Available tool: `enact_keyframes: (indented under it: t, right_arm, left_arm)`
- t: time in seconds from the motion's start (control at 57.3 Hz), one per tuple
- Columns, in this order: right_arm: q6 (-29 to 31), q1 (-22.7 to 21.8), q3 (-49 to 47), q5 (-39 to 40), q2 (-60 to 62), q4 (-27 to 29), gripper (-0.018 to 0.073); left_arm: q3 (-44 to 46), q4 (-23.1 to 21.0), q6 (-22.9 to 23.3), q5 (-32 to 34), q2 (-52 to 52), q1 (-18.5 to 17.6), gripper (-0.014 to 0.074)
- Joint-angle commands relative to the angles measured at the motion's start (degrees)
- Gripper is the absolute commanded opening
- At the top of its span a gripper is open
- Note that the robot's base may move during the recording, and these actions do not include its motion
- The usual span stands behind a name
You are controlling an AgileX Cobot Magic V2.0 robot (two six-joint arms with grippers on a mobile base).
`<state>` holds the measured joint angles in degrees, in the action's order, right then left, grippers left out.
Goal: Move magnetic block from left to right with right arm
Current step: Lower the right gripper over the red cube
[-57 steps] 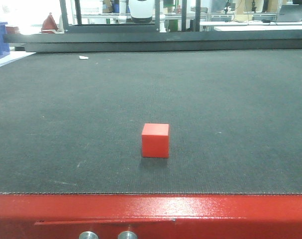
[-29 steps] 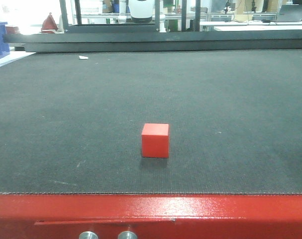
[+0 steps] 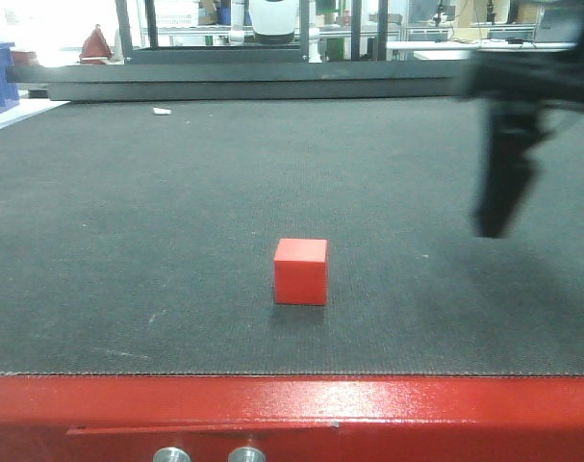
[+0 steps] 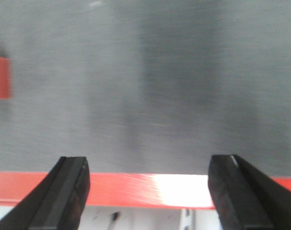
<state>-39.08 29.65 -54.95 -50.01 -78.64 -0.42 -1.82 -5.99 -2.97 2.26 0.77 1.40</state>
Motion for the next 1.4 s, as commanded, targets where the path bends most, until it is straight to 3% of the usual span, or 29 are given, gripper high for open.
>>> enact_keyframes:
  t: [0.0,0.174,0.523,0.837,1.064,1.186,1.378]
  right_arm:
    - [-3.16,2.55,-6.03,1.0,-3.17,-1.0,0.0603]
    - [-3.8,7.04,-15.47,-0.69,-12.05,-1.0,0.0603]
    - [-6.26,10.23,-32.76,-7.46,-24.99,-1.0,0.0603]
    - [-11.99,11.25,-35.16,-9.01,-30.21,-1.47,0.0603]
    - [-12.71,11.25,-35.16,-9.06,-31.28,-2.25,0.0597]
    - [-12.71,11.25,-35.16,-9.28,-31.28,-2.58,0.0538]
    - [-12.71,11.31,-35.16,-10.47,-31.28,-4.23,0.0349]
  left_arm:
    - [-0.44,-0.27,-0.01,4.95,0.47,-0.44,-0.0126]
    - [-0.44,-0.27,-0.01,4.95,0.47,-0.44,-0.0126]
    - [-0.44,-0.27,-0.01,4.95,0.47,-0.44,-0.0126]
    - [-0.44,-0.27,-0.01,4.95,0.47,-0.44,-0.0126]
    - [-0.44,-0.27,-0.01,4.95,0.47,-0.44,-0.0126]
    - [-0.44,-0.27,-0.01,4.95,0.47,-0.44,-0.0126]
    - [-0.44,-0.27,-0.01,4.95,0.47,-0.44,-0.0126]
